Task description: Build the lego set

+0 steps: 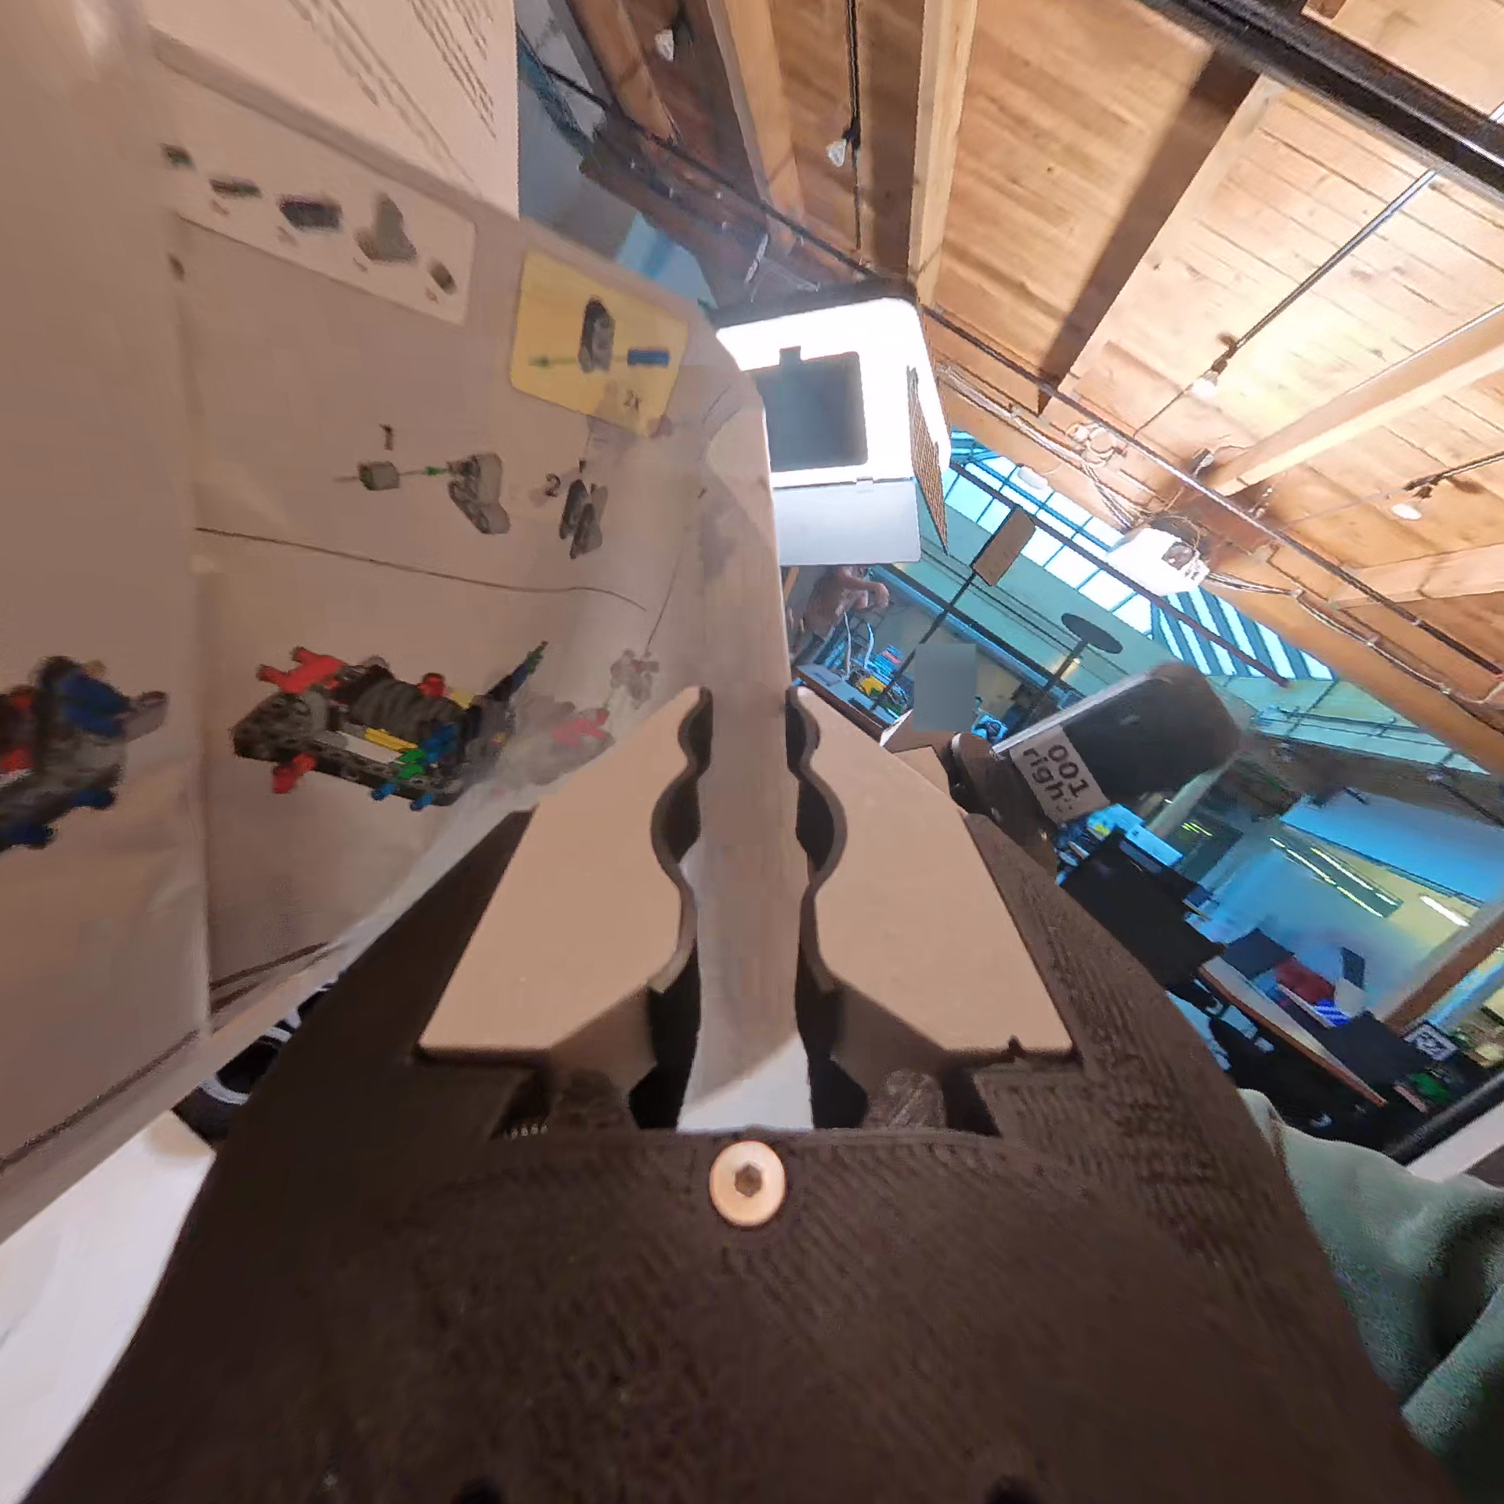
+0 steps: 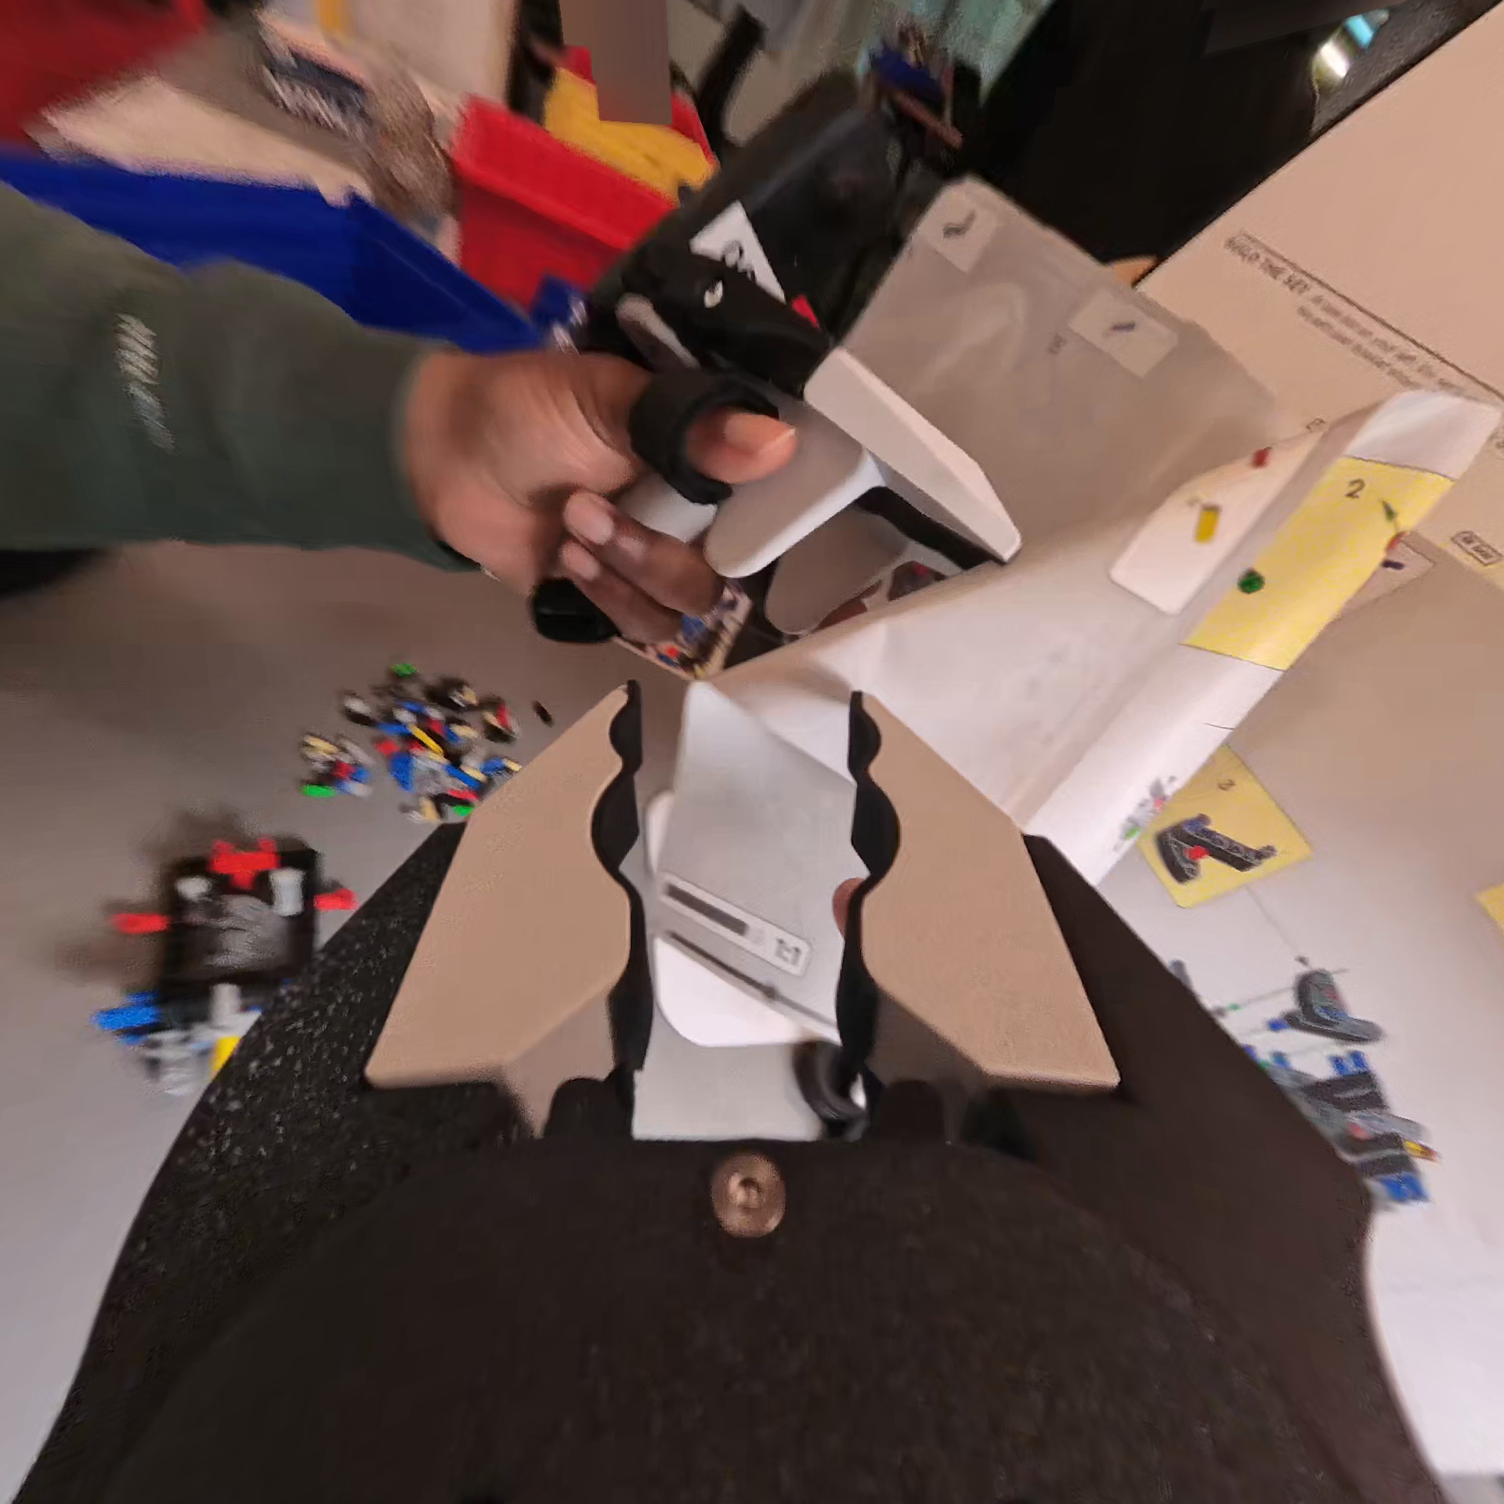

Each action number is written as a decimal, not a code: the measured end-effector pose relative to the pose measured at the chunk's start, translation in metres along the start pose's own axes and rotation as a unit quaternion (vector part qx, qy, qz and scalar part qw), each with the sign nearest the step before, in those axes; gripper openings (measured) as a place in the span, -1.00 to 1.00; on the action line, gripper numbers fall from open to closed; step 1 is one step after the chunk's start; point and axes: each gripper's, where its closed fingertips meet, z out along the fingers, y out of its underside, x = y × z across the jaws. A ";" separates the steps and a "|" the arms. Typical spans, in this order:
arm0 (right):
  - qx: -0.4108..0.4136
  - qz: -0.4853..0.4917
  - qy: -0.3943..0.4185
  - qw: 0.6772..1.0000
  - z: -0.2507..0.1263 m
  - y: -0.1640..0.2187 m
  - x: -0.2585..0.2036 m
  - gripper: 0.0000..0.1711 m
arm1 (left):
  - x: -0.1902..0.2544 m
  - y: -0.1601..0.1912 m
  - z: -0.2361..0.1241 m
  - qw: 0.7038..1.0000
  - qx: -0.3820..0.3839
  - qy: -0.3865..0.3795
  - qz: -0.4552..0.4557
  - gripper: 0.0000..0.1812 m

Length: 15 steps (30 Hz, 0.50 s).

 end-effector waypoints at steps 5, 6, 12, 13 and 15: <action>0.046 0.074 0.040 0.995 -0.033 0.003 0.041 -0.40 | 0.001 -0.017 -0.029 1.000 0.000 0.000 0.011 -0.90; 0.041 0.080 0.058 0.994 -0.035 0.011 0.054 -0.41 | 0.000 -0.018 -0.033 1.000 -0.003 -0.007 0.013 -0.92; -0.001 0.128 0.160 0.979 -0.029 0.049 0.104 -0.99 | -0.012 0.010 -0.045 0.990 -0.069 -0.082 0.097 -0.66; -0.007 0.111 0.170 0.979 -0.027 0.050 0.105 -0.99 | -0.014 0.017 -0.046 0.987 -0.081 -0.091 0.109 -0.63; -0.013 0.106 0.162 0.981 -0.023 0.046 0.100 -1.00 | -0.019 0.028 -0.047 0.982 -0.097 -0.103 0.128 -0.60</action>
